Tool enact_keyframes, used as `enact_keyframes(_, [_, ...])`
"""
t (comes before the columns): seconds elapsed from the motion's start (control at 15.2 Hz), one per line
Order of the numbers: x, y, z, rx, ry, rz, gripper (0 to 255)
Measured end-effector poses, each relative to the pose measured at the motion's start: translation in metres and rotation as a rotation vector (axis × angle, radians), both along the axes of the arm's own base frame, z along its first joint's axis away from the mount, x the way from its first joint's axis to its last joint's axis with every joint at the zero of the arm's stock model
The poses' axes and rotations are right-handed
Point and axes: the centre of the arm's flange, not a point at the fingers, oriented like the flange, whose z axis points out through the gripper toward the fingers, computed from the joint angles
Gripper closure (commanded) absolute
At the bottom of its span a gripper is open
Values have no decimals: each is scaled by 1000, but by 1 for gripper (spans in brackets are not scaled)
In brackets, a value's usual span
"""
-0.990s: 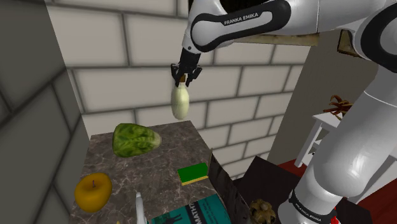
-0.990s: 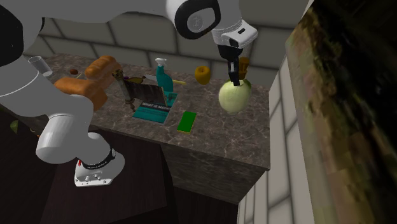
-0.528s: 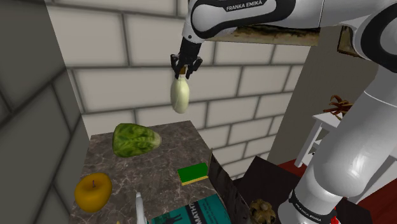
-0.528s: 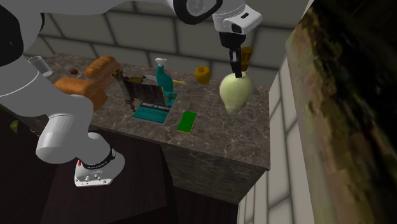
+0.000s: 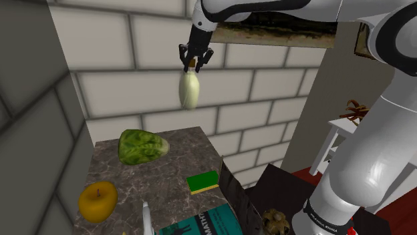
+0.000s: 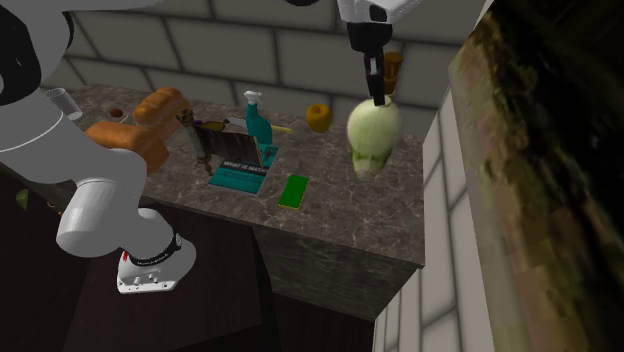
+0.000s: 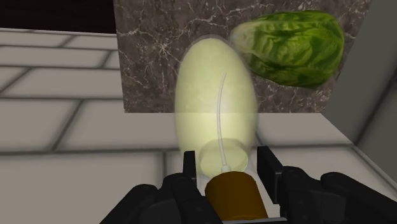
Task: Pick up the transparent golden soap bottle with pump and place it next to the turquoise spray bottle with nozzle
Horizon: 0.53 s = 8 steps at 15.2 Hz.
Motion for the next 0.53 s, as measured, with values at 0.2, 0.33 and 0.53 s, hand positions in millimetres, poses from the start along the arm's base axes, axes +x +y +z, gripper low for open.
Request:
enact_keyframes(0.2, [-1,1,14,0,0,0,255])
enact_keyframes(0.33, [0,1,26,0,0,0,255])
enact_keyframes(0.53, [-1,0,42,0,0,0,255])
